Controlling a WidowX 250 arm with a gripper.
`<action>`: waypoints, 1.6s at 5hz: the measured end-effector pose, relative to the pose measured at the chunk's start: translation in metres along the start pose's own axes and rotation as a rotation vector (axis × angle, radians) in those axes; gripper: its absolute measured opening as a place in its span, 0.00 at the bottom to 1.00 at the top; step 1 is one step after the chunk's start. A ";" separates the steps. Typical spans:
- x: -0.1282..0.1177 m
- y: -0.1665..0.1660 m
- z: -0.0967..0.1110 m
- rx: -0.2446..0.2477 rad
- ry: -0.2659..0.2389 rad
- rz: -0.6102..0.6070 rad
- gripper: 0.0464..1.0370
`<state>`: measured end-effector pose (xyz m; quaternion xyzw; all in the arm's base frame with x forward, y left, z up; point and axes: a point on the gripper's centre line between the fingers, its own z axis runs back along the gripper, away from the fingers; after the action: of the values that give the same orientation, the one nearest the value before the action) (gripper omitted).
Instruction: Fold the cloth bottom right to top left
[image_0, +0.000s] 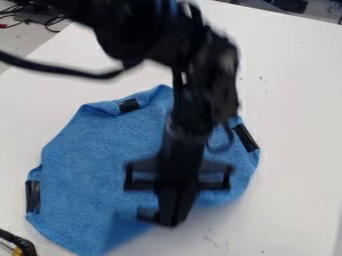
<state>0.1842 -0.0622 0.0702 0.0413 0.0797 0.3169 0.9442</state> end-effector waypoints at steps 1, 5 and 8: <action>0.013 -0.006 0.035 -0.084 0.075 0.048 0.01; 0.204 0.024 0.013 -0.090 -0.107 -0.109 0.04; 0.187 0.020 -0.017 -0.160 -0.023 -0.048 0.78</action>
<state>0.3162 0.0678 0.0328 -0.0323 0.0442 0.2988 0.9527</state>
